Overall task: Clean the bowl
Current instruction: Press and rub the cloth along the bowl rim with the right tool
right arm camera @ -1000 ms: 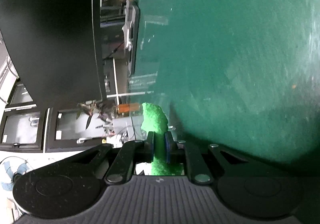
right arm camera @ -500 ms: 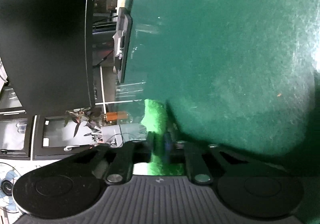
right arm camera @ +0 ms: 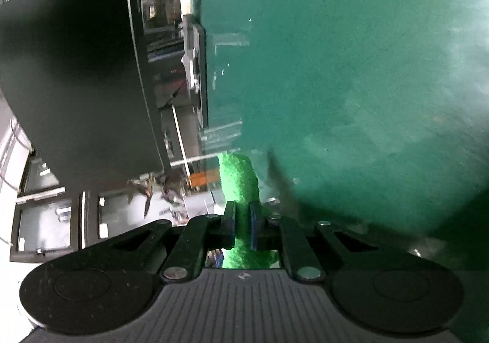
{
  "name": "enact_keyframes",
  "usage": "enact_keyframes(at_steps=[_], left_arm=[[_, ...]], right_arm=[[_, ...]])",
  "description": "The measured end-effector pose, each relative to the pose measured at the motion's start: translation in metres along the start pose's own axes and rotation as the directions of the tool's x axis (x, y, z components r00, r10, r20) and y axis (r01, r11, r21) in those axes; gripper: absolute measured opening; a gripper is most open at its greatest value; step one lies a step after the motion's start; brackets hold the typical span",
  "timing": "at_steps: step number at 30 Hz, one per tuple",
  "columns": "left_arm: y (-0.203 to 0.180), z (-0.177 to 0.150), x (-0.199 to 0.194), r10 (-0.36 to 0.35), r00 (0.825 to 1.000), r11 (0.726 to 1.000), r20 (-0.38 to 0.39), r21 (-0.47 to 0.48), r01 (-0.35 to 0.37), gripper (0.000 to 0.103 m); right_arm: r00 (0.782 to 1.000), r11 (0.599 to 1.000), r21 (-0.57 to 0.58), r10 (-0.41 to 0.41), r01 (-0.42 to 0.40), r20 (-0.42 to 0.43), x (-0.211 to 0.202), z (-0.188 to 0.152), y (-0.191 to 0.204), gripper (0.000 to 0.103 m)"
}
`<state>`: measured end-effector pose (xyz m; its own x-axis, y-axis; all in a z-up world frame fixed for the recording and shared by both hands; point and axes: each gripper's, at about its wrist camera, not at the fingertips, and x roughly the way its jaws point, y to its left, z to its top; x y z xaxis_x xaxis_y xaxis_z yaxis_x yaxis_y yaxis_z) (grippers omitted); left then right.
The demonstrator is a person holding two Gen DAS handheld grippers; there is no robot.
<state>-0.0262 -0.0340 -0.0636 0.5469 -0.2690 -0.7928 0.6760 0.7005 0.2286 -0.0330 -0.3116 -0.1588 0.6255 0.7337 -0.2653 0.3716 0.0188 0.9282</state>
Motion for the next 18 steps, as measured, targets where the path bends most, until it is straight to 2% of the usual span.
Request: enact_keyframes(at_steps=[4, 10, 18], left_arm=[[-0.002, 0.000, 0.000, -0.002, 1.000, 1.000, -0.001, 0.018, 0.002, 0.030], [-0.001, 0.000, 0.000, -0.006, 1.000, 1.000, 0.004, 0.027, 0.006, 0.031], [-0.001, 0.001, 0.000, -0.010, 1.000, 0.999, 0.001, 0.038, 0.010, 0.031]], right_arm=[[1.000, 0.999, -0.045, -0.013, 0.013, -0.009, 0.007, 0.000, 0.008, 0.009], [0.999, 0.997, -0.071, -0.006, 0.003, -0.051, -0.011, -0.007, 0.011, 0.010], [0.999, 0.995, -0.096, 0.004, -0.009, -0.050, 0.025, 0.007, 0.017, 0.010]])
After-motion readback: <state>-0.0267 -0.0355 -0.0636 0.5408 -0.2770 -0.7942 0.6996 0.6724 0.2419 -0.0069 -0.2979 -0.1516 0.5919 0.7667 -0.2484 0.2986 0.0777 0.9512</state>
